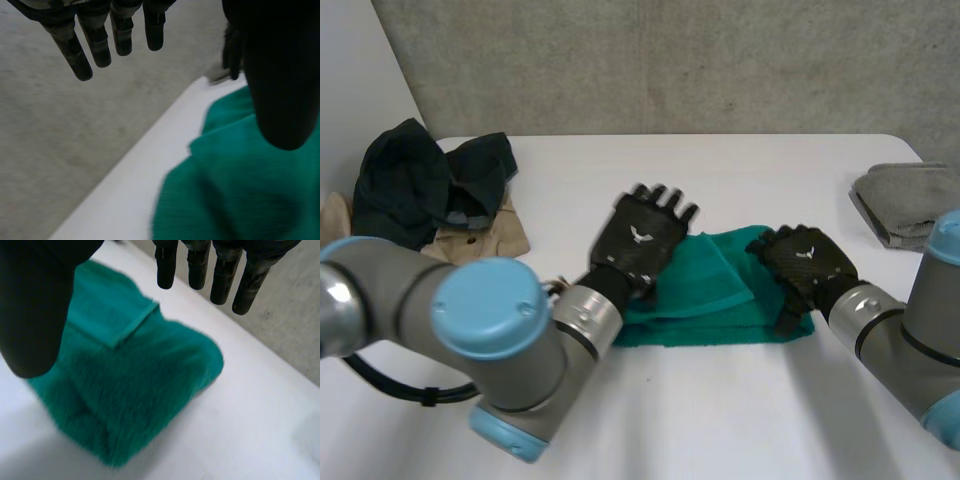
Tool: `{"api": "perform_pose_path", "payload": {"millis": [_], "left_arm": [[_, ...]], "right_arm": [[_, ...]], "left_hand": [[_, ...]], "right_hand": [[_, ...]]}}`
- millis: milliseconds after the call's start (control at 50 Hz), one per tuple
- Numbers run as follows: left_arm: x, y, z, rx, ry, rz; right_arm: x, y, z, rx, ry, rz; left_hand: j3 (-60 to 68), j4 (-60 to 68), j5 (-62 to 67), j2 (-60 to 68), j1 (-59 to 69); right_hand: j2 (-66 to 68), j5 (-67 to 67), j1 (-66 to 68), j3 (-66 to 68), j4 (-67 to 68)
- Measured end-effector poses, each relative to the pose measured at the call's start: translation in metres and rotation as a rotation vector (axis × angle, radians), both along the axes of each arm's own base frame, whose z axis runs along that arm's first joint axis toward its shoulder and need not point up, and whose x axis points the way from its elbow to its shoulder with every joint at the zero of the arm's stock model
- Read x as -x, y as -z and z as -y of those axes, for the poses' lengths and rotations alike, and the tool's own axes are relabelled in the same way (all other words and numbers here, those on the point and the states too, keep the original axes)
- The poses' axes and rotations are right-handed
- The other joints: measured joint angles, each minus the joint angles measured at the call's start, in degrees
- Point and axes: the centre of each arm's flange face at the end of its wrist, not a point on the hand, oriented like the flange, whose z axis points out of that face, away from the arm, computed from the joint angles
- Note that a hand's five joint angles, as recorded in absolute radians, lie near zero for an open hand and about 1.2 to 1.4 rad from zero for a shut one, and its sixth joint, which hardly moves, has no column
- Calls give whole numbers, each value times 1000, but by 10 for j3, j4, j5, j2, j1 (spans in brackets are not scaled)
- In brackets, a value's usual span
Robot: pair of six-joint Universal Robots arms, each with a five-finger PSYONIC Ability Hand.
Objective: Fold the laundry.
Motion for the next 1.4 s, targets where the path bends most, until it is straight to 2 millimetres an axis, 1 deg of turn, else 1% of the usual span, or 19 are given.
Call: {"api": "perform_pose_path", "payload": {"millis": [100,180,280,380,400,420,460,480,580,620,700,800,900,1020,1080,1140,1160,1280,1400], "left_arm": [[14,21,-6,-46,41,37],[25,37,-2,-66,50,61],[33,45,9,-63,37,64],[33,50,21,-64,6,68],[32,51,23,-66,-4,70],[29,53,32,-67,-39,72],[27,53,36,-66,-61,72],[21,53,47,-64,-111,71],[3,47,73,-50,-251,60],[-8,43,87,-40,-335,52],[-19,39,96,-35,-411,48],[-21,40,90,-45,-412,56],[-15,38,74,-54,-369,61],[-4,29,52,-46,-305,51],[1,25,45,-40,-279,45],[4,24,38,-40,-255,45],[4,24,37,-41,-251,47],[-1,28,30,-56,-246,65],[-20,19,28,-68,-278,73]], "right_arm": [[2,10,-2,-16,-6,-37],[1,18,-2,-21,-13,-51],[0,23,-2,-20,-17,-51],[0,25,-1,-13,-19,-49],[0,25,-1,-11,-19,-48],[0,25,-1,-6,-20,-49],[-1,26,0,-4,-20,-50],[-1,26,0,0,-22,-53],[-1,26,0,7,-25,-64],[-1,26,-1,9,-26,-69],[0,27,-1,11,-24,-74],[0,27,0,12,-19,-77],[3,28,0,15,-14,-88],[11,31,2,18,-1,-123],[14,32,3,20,3,-136],[16,33,3,22,7,-148],[17,32,4,24,9,-151],[23,30,9,52,15,-196],[28,13,20,193,-10,-351]], "left_hand": [[0,0,0,0,0],[0,0,0,0,0],[0,0,0,0,0],[0,0,0,0,0],[0,0,0,0,0],[0,0,0,0,0],[0,0,0,0,0],[0,0,0,0,0],[0,0,0,0,0],[0,0,0,0,0],[0,0,0,0,0],[0,0,0,0,0],[0,0,0,0,0],[0,0,0,0,0],[0,0,0,0,0],[0,0,0,0,0],[0,0,0,0,0],[0,0,0,0,0],[0,0,0,0,0]], "right_hand": [[26,22,13,30,15],[129,116,107,137,126],[179,158,145,183,172],[203,180,166,207,195],[203,180,166,207,195],[217,194,177,220,209],[218,195,178,221,210],[218,197,178,223,213],[218,200,178,224,214],[218,200,178,225,214],[218,200,178,226,214],[218,200,178,226,214],[218,200,178,226,214],[230,209,190,237,224],[317,284,256,313,302],[520,493,405,521,512],[538,510,411,539,531],[545,524,416,553,546],[545,524,416,553,546]]}}
